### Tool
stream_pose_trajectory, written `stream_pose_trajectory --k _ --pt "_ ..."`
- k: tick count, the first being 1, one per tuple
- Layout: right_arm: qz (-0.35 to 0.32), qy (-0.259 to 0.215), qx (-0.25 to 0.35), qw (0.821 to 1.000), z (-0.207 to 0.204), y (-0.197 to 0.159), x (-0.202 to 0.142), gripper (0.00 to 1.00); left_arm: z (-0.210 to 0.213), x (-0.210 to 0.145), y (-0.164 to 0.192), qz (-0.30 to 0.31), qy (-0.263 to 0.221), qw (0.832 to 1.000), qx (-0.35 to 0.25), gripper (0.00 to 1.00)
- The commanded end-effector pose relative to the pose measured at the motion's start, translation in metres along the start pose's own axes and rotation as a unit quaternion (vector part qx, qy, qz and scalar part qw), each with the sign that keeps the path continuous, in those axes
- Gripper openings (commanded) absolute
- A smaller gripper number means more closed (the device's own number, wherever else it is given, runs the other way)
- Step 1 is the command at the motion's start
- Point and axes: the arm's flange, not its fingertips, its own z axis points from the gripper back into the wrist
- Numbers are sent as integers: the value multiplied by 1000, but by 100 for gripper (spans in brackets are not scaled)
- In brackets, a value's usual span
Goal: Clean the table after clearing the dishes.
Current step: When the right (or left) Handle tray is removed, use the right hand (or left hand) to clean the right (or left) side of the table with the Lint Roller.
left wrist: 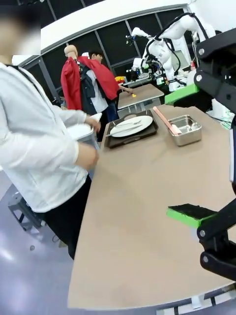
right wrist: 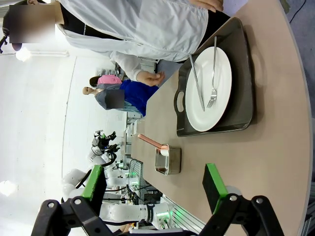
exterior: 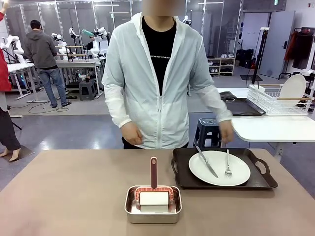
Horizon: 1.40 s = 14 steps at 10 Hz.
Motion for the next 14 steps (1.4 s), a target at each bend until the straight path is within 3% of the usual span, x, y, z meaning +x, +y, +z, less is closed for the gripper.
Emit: stream_pose_trajectory --k 1,14 --pt "0 -2 3 1000 0 4 -2 100 -8 2 -3 -23 -12 1000 -10 100" --pt "0 -2 3 1000 0 4 -2 100 -2 -3 8 -2 1 1000 1 100"
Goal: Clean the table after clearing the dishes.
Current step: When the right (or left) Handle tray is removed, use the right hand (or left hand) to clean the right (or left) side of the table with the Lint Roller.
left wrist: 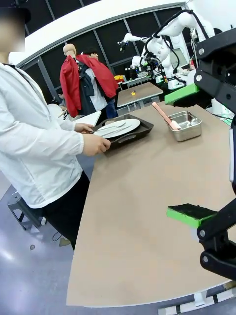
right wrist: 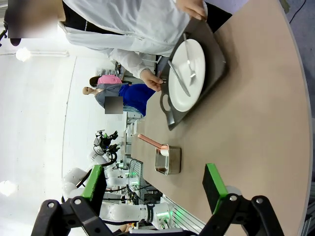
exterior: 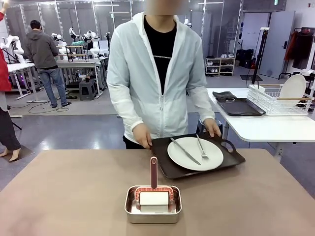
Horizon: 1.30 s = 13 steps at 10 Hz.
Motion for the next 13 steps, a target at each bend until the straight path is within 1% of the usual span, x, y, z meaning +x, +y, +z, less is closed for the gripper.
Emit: stream_pose_trajectory --k 1,10,11,13 --pt "0 -2 3 1000 1 4 -2 100 3 -2 -2 5 1 1000 2 100" --pt "0 -2 3 1000 1 4 -2 100 3 -2 -2 5 1 1000 2 100" --pt "0 0 0 1000 0 0 0 100 3 -2 -2 5 1 1000 2 100" --pt "74 53 -49 995 -33 39 4 100 3 -2 -2 5 1 1000 2 100"
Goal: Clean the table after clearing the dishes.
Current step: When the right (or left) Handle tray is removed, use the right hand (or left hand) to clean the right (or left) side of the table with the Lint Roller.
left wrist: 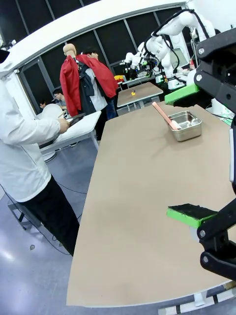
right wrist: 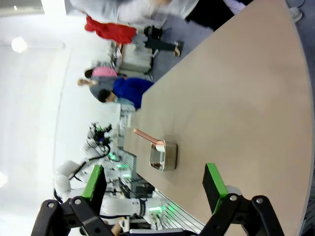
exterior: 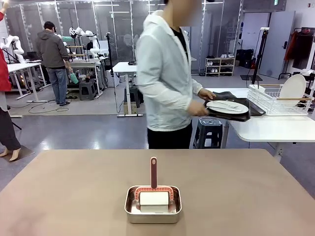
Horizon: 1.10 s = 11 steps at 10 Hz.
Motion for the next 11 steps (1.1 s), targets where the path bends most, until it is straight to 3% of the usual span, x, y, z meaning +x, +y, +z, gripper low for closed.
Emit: stream_pose_trajectory --k 1,4,6,9,11 --pt "75 61 -48 994 -35 44 3 100 3 -2 -2 5 1 1000 2 100" --pt "211 160 -114 957 -117 125 4 100 3 -2 -2 5 1 1000 2 100" --pt "292 235 -142 916 -189 164 -12 100 3 -2 -2 5 1 1000 2 100" --pt "360 308 -185 861 -288 187 -33 100 3 -2 -2 5 1 1000 2 100" --pt "424 327 -227 813 -338 182 -56 100 3 -2 -2 5 1 1000 2 100"
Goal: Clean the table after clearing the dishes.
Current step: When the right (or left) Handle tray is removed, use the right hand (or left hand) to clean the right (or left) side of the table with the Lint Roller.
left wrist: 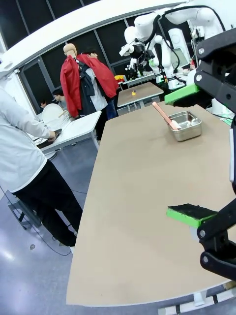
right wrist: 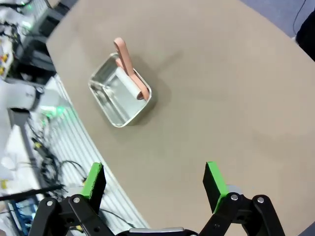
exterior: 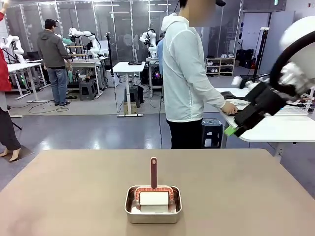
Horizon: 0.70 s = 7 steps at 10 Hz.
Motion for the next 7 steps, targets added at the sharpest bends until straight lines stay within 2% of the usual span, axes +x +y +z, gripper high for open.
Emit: stream_pose_trajectory --k 1,3,4,7 --pt "51 4 -42 998 -22 -4 0 100 2 -1 -2 4 2 1000 2 100" --pt "52 18 -64 996 -28 -9 -12 100 2 -1 -2 4 2 1000 2 100" --pt "37 16 -34 999 -29 3 9 100 2 -1 -2 4 2 1000 2 100" --pt "37 16 -34 999 -29 3 9 100 2 -1 -2 4 2 1000 2 100"
